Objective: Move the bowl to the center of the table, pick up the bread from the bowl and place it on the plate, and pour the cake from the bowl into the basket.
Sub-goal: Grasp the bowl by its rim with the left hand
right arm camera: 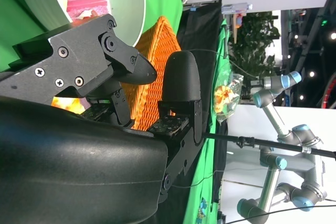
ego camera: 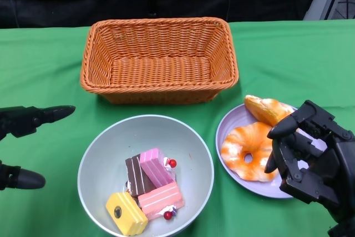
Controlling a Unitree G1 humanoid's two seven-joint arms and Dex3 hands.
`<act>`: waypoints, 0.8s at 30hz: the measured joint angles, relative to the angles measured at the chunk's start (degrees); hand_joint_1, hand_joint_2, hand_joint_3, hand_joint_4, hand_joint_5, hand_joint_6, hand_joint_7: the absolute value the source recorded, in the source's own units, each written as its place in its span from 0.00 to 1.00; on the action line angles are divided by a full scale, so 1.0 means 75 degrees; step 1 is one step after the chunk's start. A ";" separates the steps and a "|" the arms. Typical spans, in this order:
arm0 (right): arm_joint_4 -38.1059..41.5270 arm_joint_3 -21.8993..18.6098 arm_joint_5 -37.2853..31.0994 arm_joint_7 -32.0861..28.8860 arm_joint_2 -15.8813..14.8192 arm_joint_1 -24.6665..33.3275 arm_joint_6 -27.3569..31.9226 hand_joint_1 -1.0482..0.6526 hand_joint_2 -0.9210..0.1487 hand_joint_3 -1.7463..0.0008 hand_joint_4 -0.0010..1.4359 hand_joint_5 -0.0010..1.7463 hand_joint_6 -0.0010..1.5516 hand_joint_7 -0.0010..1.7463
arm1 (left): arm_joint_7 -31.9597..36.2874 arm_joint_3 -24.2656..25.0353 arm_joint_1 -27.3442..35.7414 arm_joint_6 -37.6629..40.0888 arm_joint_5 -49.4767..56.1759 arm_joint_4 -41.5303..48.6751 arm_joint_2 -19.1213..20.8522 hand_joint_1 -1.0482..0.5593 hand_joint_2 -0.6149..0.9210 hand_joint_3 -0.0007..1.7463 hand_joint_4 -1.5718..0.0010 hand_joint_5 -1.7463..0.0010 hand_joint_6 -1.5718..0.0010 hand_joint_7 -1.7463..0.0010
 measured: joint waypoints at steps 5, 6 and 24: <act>-0.0032 -0.0028 0.0000 -0.0004 0.0079 0.0009 0.0018 0.58 0.20 0.43 0.45 1.00 0.33 0.88 | 0.0703 0.0874 -0.0155 -0.1344 0.1551 0.0195 -0.0042 0.26 0.98 0.00 0.72 0.98 0.80 0.99; -0.0031 -0.0035 -0.0014 -0.0005 0.0088 0.0012 0.0017 0.58 0.20 0.44 0.45 1.00 0.33 0.89 | 0.0919 0.1002 -0.0162 -0.1389 0.1891 0.0121 -0.0043 0.28 0.98 0.00 0.71 0.98 0.80 0.99; 0.0050 -0.0195 -0.0285 -0.0141 0.0429 0.0035 -0.0080 0.58 0.19 0.45 0.47 1.00 0.34 0.91 | 0.9457 -0.0851 -0.0249 -0.0989 0.9093 -0.2038 0.0330 0.35 0.97 0.00 0.60 0.97 0.63 0.97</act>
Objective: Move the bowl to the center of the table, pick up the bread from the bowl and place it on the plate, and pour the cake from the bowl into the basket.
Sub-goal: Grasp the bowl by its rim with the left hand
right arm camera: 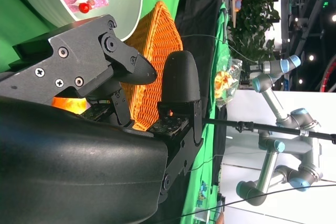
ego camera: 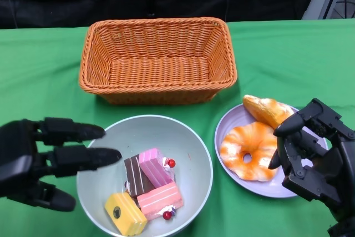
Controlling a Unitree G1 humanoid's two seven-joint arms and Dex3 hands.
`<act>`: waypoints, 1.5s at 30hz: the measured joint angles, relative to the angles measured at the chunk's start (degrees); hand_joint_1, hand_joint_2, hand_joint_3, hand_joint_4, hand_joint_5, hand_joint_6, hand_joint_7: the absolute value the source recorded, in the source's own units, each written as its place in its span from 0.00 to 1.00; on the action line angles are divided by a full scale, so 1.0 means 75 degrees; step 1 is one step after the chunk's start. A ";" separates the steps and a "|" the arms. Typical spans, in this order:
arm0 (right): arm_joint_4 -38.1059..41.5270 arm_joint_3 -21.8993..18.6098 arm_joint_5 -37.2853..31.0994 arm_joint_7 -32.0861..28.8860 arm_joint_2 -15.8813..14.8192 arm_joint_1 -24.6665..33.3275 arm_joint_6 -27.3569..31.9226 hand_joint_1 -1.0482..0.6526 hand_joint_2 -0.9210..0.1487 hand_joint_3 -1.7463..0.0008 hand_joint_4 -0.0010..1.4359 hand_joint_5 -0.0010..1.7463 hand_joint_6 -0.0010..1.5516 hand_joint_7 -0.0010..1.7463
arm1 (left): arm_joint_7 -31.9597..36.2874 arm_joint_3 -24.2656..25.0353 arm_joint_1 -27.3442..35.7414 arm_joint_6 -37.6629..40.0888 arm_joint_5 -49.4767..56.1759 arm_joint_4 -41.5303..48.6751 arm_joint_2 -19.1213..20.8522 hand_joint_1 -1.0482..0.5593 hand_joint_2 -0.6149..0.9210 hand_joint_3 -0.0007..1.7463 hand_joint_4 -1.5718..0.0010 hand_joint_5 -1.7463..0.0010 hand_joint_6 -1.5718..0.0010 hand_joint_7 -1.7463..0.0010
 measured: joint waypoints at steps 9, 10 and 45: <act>0.0215 -0.0108 -0.0097 -0.0224 0.0271 0.0020 -0.0402 0.60 0.18 0.44 0.45 1.00 0.33 0.92 | 0.5191 -0.4188 -0.1093 0.2587 0.2491 0.0234 0.0845 0.36 0.92 0.00 0.54 0.97 0.54 0.97; 0.0243 -0.0148 -0.0092 -0.0266 0.0321 0.0026 -0.0481 0.60 0.18 0.44 0.44 1.00 0.32 0.93 | 0.5649 -0.4661 -0.1290 0.2859 0.2659 0.0409 0.0909 0.36 0.91 0.00 0.54 0.97 0.54 0.98; 0.0429 -0.0250 -0.0032 -0.0075 0.0457 0.0278 -0.0858 0.59 0.19 0.44 0.47 1.00 0.34 0.90 | 0.5744 -0.8503 -0.2661 0.5195 0.1374 0.2325 0.0006 0.38 0.93 0.00 0.35 0.98 0.32 0.98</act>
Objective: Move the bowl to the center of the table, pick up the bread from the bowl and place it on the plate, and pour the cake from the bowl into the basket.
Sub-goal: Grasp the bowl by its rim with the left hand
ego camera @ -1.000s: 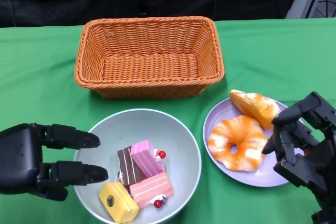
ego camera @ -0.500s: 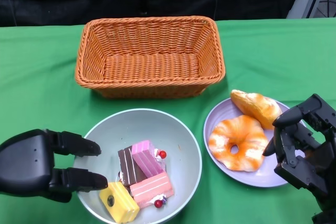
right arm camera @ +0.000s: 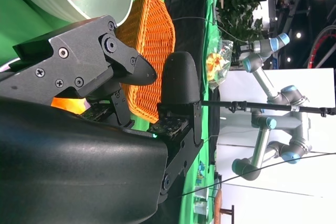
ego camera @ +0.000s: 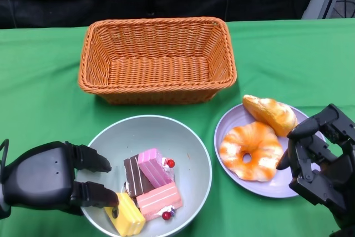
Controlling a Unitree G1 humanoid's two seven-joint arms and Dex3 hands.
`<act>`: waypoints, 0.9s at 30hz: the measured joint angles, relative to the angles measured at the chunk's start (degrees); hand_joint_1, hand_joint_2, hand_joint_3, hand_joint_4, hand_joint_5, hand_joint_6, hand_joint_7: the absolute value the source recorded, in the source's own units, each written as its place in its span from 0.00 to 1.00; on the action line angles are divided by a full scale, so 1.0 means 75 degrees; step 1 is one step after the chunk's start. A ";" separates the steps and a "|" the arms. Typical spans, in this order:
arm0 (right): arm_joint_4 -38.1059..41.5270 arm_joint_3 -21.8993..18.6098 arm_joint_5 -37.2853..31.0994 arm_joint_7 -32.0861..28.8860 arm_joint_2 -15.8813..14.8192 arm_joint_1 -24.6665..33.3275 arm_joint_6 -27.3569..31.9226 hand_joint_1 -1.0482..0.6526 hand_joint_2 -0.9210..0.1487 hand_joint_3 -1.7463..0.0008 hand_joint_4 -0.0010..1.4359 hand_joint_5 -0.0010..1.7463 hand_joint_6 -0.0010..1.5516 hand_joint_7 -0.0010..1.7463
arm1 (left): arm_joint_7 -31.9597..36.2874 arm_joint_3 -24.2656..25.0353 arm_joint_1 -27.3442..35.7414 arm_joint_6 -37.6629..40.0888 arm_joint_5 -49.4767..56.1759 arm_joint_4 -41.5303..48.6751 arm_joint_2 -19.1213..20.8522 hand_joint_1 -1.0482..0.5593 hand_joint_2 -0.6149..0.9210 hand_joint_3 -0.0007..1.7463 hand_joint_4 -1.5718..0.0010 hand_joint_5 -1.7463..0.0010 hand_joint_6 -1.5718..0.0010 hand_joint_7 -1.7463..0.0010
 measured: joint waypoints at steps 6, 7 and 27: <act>-0.0007 0.0068 -0.0031 -0.0003 -0.0001 0.0004 -0.0035 0.59 0.19 0.44 0.47 1.00 0.34 0.91 | -0.0370 -0.0053 -0.0050 0.0022 -0.0253 -0.0009 -0.0015 0.37 0.94 0.00 0.33 0.98 0.31 0.99; -0.0005 0.0076 -0.0042 -0.0004 0.0000 0.0007 -0.0061 0.58 0.18 0.45 0.47 1.00 0.34 0.90 | -0.0417 -0.0053 -0.0051 0.0037 -0.0267 -0.0010 -0.0016 0.37 0.94 0.00 0.33 0.98 0.30 0.99; 0.0070 0.0144 -0.0499 -0.0255 0.0027 -0.0040 -0.0580 0.57 0.20 0.47 0.47 1.00 0.36 0.90 | -0.0832 -0.0056 -0.0049 -0.0174 -0.0834 -0.0066 -0.0094 0.41 0.96 0.00 0.35 1.00 0.35 1.00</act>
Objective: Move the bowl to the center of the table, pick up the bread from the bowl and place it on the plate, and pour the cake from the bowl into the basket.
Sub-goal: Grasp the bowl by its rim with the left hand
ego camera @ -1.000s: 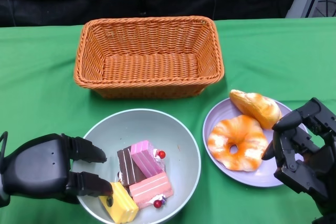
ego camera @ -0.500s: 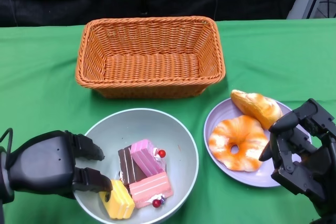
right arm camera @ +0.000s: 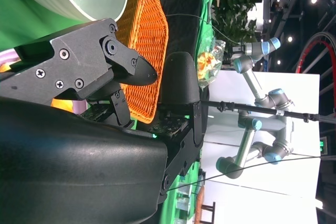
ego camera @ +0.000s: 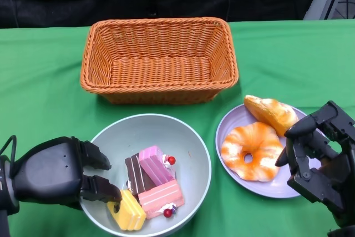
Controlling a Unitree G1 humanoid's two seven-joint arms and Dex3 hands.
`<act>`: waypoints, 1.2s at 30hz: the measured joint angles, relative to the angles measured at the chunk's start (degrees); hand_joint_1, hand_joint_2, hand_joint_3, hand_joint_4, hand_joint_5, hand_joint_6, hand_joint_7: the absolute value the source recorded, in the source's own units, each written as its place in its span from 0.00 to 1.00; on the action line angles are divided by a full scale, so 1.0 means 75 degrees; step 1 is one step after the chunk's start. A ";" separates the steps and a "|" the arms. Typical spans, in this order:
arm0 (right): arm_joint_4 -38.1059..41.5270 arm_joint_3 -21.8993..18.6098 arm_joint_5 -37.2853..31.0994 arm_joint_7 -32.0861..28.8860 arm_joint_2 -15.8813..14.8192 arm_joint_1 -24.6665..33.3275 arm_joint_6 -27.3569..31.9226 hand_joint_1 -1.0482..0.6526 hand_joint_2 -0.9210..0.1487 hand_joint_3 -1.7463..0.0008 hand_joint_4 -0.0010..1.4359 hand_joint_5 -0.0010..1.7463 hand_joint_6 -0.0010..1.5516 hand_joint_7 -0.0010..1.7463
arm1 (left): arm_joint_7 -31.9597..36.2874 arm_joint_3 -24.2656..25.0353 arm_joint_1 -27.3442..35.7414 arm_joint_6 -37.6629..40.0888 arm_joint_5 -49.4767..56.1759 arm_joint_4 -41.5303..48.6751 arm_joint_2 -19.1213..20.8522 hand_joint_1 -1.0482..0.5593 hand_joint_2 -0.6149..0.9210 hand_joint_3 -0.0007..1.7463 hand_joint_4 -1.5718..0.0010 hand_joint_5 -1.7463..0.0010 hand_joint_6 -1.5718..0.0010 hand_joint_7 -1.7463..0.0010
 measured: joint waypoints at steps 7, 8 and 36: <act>0.0026 0.0014 -0.0076 -0.0044 0.0014 0.0000 -0.0042 0.57 0.20 0.47 0.47 1.00 0.36 0.89 | 0.0091 -0.0112 -0.0046 -0.0228 0.0001 0.0079 -0.0050 0.43 0.95 0.00 0.28 0.97 0.28 0.96; 0.0028 0.0014 -0.0089 -0.0059 0.0021 0.0001 -0.0071 0.57 0.20 0.47 0.47 1.00 0.36 0.89 | 0.0126 -0.0153 -0.0064 -0.0279 0.0001 0.0119 -0.0070 0.44 0.94 0.00 0.24 0.95 0.25 0.95; 0.0062 0.0035 -0.0240 -0.0163 0.0043 0.0033 -0.0270 0.58 0.19 0.46 0.47 1.00 0.35 0.91 | 0.0162 -0.0238 0.0008 -0.0793 -0.0206 0.0434 -0.0405 0.53 1.00 0.05 0.56 0.00 0.65 0.04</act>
